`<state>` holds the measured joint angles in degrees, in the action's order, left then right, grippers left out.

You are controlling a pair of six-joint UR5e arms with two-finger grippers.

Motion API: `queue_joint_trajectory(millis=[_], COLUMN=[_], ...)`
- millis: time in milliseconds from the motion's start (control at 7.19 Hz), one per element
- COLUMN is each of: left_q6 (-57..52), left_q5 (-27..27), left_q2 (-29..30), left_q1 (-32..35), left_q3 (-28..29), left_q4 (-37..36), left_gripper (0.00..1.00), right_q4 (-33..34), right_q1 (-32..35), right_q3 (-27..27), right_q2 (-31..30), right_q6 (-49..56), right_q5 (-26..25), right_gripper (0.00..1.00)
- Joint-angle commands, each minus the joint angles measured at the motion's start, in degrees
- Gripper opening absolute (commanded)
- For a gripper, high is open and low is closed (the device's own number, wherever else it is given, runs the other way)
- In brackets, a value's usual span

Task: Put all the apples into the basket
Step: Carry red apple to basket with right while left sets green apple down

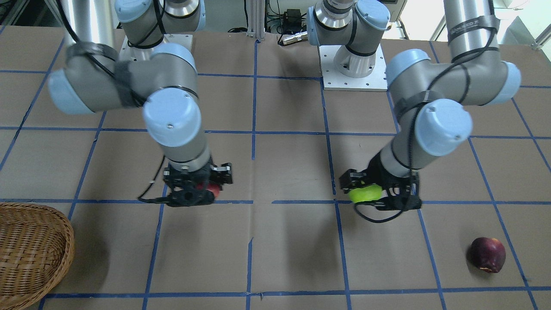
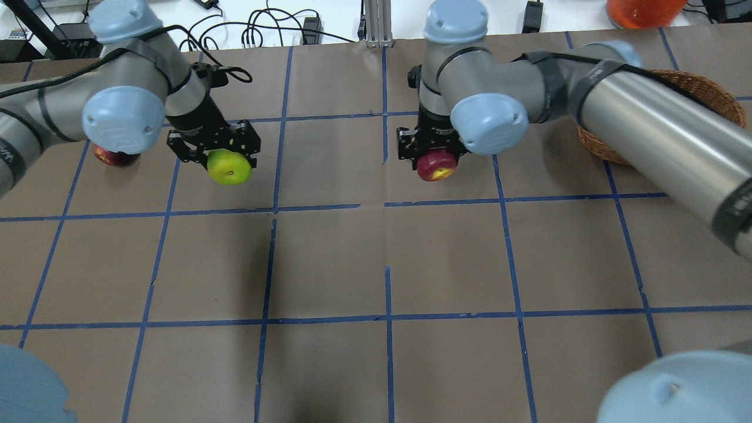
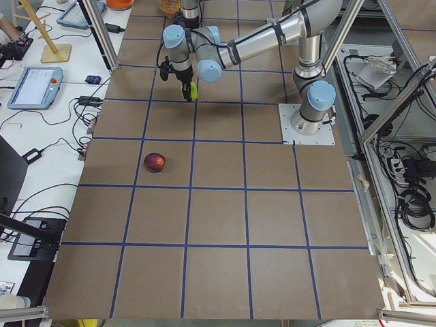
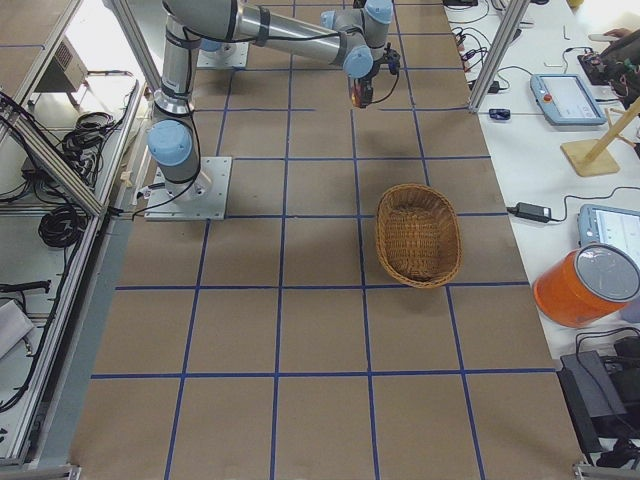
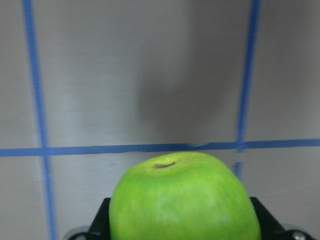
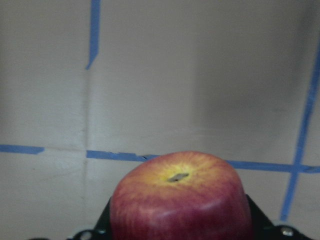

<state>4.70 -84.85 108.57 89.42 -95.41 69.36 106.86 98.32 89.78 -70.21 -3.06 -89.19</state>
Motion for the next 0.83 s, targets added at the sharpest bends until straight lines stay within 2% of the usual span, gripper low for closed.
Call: queue_joint_trajectory(millis=[0,139,278,417,556,695], left_q6=[22.4,30.6,31.6,30.5,29.3,28.6], left_q5=[1.6,1.4,0.9,0.8,0.7,0.6], left_q2=[4.8,8.3,11.2,12.6,12.5,11.5], left_q1=[16.4,21.3,22.6,22.6,22.6,22.5], left_q3=[-0.4,-0.4,-0.5,-0.5,-0.1,0.6], left_q4=[-13.2,-19.4,-21.1,-21.2,-21.3,-21.1], left_gripper=[0.21,0.22,0.23,0.8,1.0,1.0], right_q4=[-7.0,-6.7,-2.1,9.9,16.9,22.5], right_q1=[-15.1,-21.5,-26.5,-29.7,-32.5,-34.6], right_q3=[0.1,0.0,0.2,-0.1,-0.4,-0.3], right_q2=[-7.3,-7.3,-5.3,0.6,5.3,8.0], right_q6=[17.7,23.7,26.1,28.4,32.4,36.1], right_q5=[-3.3,-3.2,-3.2,-3.6,-3.5,-3.5], right_gripper=[0.0,0.0,0.0,0.0,0.0,0.0])
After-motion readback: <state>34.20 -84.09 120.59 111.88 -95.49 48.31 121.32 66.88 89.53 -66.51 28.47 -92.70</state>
